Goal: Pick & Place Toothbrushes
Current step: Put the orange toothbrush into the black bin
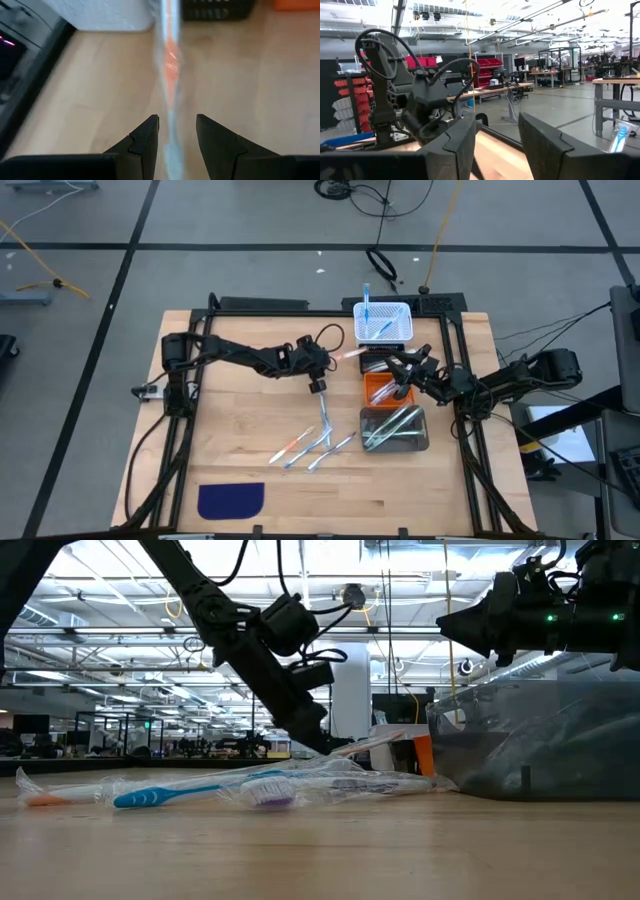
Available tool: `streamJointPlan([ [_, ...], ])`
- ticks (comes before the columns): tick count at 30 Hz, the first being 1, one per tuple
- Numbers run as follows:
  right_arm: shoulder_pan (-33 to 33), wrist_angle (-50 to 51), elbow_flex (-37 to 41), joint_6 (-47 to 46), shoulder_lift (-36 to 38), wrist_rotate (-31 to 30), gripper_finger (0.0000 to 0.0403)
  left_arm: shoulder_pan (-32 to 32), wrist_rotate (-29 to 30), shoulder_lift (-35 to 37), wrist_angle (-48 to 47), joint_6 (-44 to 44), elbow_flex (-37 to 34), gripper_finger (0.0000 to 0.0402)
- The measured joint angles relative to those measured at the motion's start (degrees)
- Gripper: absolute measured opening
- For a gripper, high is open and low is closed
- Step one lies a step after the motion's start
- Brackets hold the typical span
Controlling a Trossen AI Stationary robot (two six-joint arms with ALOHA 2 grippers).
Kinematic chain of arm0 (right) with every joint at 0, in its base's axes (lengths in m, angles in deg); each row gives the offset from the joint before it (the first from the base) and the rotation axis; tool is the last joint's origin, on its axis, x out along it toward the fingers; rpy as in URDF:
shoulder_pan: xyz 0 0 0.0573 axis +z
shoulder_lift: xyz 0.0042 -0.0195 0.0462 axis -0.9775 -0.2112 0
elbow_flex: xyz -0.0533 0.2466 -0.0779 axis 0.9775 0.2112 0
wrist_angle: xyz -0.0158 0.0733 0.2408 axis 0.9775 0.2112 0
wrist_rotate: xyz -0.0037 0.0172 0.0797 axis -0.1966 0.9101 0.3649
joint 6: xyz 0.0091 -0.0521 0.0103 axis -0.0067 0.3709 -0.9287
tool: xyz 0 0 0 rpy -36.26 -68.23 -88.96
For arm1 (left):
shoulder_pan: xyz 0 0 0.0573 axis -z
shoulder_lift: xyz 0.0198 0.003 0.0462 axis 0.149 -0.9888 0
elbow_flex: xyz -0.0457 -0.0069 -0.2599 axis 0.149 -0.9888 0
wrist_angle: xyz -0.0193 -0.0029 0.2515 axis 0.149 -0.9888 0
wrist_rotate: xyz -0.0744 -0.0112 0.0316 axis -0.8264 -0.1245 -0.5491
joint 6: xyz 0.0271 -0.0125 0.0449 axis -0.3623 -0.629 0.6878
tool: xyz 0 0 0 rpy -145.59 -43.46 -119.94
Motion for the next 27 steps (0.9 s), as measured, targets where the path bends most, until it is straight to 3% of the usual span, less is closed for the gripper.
streamJointPlan([
  [3, 0.0, -0.2, 0.0, -1.3, 0.0, 0.0, 0.0141, -0.7, 0.5, -0.1, 1.0, 0.1, 0.0, 0.0136],
  [13, 0.0, -0.5, 0.0, -1.4, 0.0, 0.1, 0.0141, -2.4, -6.1, -4.1, 3.0, -1.6, 0.0, 0.013],
  [16, 0.0, -0.3, 0.0, -1.6, 0.1, 0.0, 0.0141, -2.4, -4.5, -4.0, 3.1, -2.0, 0.0, 0.0094],
  [20, 0.0, 0.0, 0.0, -1.6, 0.1, 0.1, 0.0141, -2.4, -2.3, -3.0, 3.8, -2.1, 0.0, 0.0015],
  [27, 0.0, 0.6, 0.0, -1.6, 0.2, 0.0, 0.0141, -1.8, -0.7, -0.3, 0.4, -4.6, 0.0, 0.0006],
])
